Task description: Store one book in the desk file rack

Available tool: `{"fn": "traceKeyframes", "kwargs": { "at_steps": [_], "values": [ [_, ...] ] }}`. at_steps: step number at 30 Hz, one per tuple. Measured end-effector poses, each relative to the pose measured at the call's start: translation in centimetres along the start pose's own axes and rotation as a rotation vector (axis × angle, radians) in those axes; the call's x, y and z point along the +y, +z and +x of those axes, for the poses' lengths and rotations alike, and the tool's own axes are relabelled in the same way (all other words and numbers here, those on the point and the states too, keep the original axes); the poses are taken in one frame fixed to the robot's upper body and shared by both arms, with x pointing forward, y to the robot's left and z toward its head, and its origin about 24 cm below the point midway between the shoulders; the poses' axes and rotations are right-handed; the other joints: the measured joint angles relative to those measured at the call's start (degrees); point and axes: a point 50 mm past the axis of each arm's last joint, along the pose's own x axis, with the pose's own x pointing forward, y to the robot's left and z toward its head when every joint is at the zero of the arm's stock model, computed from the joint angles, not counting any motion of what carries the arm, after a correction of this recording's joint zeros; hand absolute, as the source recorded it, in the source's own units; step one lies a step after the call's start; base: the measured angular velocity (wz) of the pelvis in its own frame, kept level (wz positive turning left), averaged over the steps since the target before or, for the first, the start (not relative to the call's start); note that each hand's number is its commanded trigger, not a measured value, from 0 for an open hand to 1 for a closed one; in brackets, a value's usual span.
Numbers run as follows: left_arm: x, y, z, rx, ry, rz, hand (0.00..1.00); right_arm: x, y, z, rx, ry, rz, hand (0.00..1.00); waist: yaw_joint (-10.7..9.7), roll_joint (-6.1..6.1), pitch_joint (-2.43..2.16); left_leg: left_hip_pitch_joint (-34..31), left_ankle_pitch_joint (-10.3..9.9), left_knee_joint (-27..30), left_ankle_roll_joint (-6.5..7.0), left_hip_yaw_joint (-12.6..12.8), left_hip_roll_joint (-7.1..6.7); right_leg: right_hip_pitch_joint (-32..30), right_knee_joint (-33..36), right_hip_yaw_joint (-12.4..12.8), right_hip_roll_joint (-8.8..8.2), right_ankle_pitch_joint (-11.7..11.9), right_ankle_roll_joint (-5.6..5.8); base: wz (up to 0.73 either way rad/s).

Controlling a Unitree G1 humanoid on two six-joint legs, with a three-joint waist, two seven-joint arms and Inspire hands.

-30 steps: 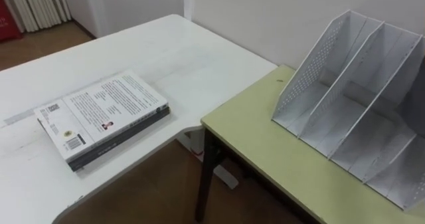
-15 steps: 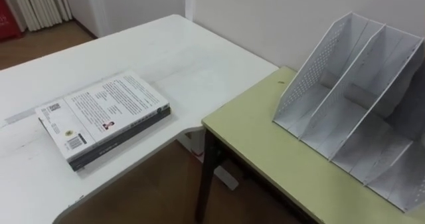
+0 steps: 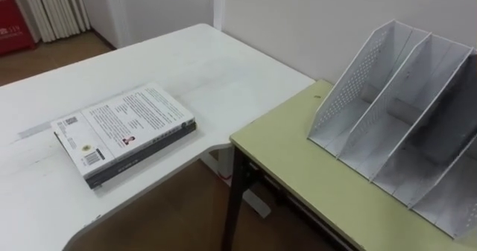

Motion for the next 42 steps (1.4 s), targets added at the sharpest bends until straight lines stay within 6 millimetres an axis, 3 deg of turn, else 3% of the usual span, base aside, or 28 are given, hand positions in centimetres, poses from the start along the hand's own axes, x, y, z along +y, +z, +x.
{"fn": "traceKeyframes", "kwargs": {
  "at_steps": [14, 26, 32, 35, 38, 42],
  "values": [
    [0.2, 0.2, 0.0, -0.005, 0.021, 0.003, 0.00, 0.4, 1.0, -0.1, -0.026, 0.009, 0.027, 0.00, 0.20, 0.13, -0.07, -0.48, 0.00, -0.15, 0.00, 0.24, 0.05, -0.33, 0.02, 0.32, 0.03, 0.00, 0.00, -0.01],
    [0.1, 0.3, 0.0, -0.013, 0.026, 0.024, 0.00, 1.9, 6.7, -2.3, -0.250, 0.110, 0.155, 0.00, 0.00, 0.74, -0.12, -0.24, 0.00, -0.56, -0.01, 0.78, 0.16, -0.41, 0.04, 0.62, 0.08, 0.00, 0.00, -0.01],
    [0.2, 0.5, 0.0, -0.038, 0.026, 0.042, 0.00, 2.1, 9.2, -5.9, -0.439, 0.284, 0.212, 0.00, 0.01, 0.46, 0.08, 0.23, 0.00, -0.42, -0.01, 1.57, 0.26, -0.10, -0.05, 1.03, 0.08, 0.00, 0.00, -0.03],
    [0.0, 0.5, 0.0, -0.049, 0.022, 0.043, 0.00, 2.2, 9.5, -8.4, -0.518, 0.414, 0.231, 0.00, 0.54, 0.86, 0.85, 0.77, -0.01, -0.56, 0.00, 2.00, 0.28, -0.19, -0.01, 1.60, 0.07, 0.00, 0.00, -0.08],
    [0.2, 0.4, -0.1, -0.051, 0.023, 0.042, 0.00, 2.4, 8.7, -10.3, -0.546, 0.579, 0.192, 0.00, 0.32, 1.24, 0.90, 0.62, -0.04, -1.09, -0.02, 1.90, 0.35, -0.22, 0.05, 1.85, 0.18, 0.03, -0.05, -0.03],
    [0.2, 0.0, -0.2, -0.044, 0.005, 0.031, 0.00, 4.0, 7.3, -12.5, -0.492, 0.888, 0.195, 0.00, 0.24, 1.85, 0.42, 0.22, 0.05, -1.12, -0.08, 2.84, 0.62, -1.00, -0.02, 2.94, 0.49, 0.24, -0.27, -0.12]
  ]
}}
